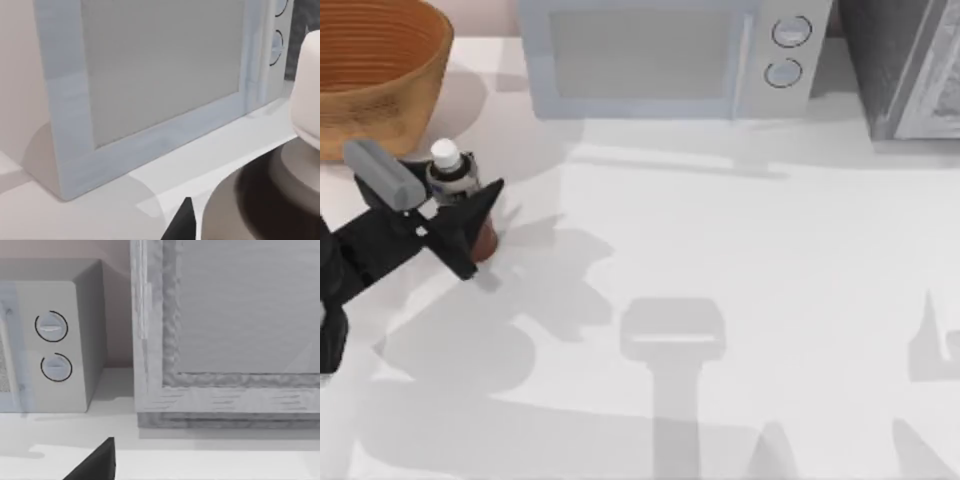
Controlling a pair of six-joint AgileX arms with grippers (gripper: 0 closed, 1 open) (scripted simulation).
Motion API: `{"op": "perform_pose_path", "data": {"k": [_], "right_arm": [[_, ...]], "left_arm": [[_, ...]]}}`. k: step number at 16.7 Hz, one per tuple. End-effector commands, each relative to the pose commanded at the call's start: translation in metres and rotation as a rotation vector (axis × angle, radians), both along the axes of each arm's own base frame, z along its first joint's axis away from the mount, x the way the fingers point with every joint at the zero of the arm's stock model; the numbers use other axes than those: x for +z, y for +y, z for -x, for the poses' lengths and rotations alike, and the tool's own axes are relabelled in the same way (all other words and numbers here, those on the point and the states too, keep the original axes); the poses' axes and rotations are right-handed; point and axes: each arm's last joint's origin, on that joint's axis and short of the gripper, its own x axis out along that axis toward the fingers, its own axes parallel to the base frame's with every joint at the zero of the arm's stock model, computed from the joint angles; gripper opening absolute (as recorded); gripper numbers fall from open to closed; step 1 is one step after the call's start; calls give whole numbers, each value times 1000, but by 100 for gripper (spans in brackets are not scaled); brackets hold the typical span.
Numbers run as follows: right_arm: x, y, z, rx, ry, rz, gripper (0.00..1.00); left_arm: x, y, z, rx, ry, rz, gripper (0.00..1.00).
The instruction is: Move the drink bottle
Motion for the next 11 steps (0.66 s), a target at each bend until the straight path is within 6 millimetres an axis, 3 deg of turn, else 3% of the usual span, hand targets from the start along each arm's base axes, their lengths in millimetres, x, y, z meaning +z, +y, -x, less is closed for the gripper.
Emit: {"op": "perform_pose_path", "data": {"k": [5,11], "right_arm": [[0,0,0,0,0,0,100],[0,0,0,0,0,0,100]], "left_arm": [[0,0,0,0,0,0,98],[0,0,0,0,0,0,100]]}}
